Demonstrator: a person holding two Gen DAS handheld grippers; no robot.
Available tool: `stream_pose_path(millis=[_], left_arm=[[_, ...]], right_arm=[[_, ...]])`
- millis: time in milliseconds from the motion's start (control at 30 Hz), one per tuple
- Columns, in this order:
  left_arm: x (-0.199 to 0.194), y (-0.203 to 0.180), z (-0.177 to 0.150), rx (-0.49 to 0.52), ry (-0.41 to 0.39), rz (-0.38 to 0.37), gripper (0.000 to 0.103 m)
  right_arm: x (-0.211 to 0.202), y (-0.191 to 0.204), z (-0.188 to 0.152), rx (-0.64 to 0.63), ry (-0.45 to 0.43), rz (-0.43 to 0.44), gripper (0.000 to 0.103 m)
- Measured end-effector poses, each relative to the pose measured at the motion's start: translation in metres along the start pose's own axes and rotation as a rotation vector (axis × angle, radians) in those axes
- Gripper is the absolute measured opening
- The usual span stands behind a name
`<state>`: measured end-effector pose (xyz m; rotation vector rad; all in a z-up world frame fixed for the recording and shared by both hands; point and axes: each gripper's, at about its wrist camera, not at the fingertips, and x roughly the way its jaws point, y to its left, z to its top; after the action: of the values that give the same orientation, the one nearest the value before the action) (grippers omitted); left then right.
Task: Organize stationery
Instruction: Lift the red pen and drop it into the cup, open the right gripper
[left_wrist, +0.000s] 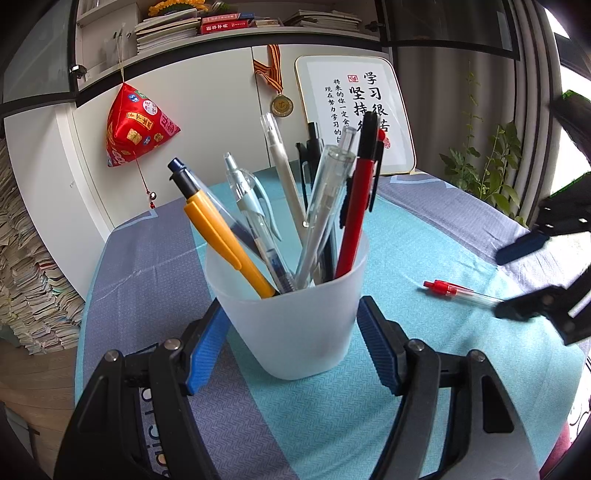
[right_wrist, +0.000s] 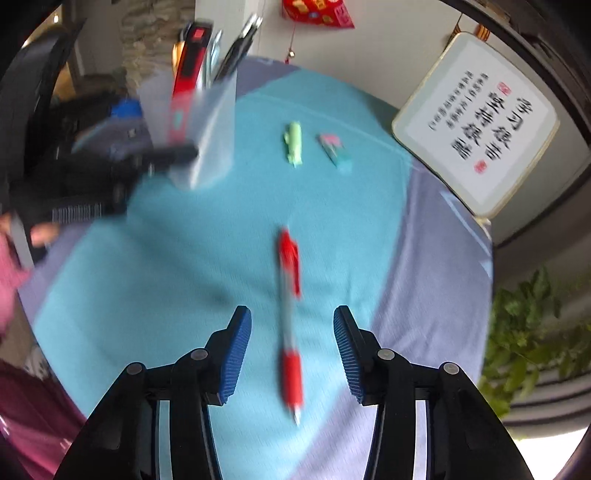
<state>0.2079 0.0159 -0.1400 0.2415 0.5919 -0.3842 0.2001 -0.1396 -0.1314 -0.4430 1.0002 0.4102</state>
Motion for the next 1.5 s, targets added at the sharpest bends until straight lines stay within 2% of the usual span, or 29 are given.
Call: stream_pose_path(millis=[267,333,367,467,633,833,967,1033,1200,1500], left_arm=[[0.0,0.0,0.0,0.002,0.0,0.002,0.07],[0.0,0.0,0.0,0.001,0.0,0.001,0.07],[0.0,-0.001,0.0,0.001,0.0,0.001,0.07],[0.0,-0.001,0.0,0.004,-0.001,0.001,0.069],[-0.001,-0.002,-0.001,0.002,0.0,0.0,0.07],[-0.003,-0.001,0.0,0.005,-0.014,0.011,0.071],[-0.007,0.004,0.002,-0.015,-0.039,0.007,0.073],[-0.006,0.005,0.002,-0.026,-0.037,-0.008,0.07],[-0.008,-0.001,0.002,0.002,-0.05,-0.003,0.068],[-0.007,0.002,0.002,-0.009,-0.046,-0.009,0.068]], right_arm=[[0.034,-0.008,0.03,0.063,0.025,0.082,0.046],[0.041,-0.008,0.032,0.059,0.04,0.083,0.04],[0.045,-0.008,0.033,0.056,0.052,0.087,0.032],[0.049,-0.007,0.036,0.052,0.047,0.12,0.019],[0.046,-0.002,0.037,0.055,0.03,0.098,0.016],[0.003,-0.005,0.035,0.106,-0.089,0.086,0.015],[-0.038,-0.013,0.034,0.199,-0.194,0.074,0.015],[-0.061,-0.016,0.035,0.245,-0.252,0.066,0.015],[-0.101,-0.009,0.054,0.285,-0.355,0.058,0.015],[-0.159,-0.003,0.087,0.291,-0.491,0.108,0.015]])
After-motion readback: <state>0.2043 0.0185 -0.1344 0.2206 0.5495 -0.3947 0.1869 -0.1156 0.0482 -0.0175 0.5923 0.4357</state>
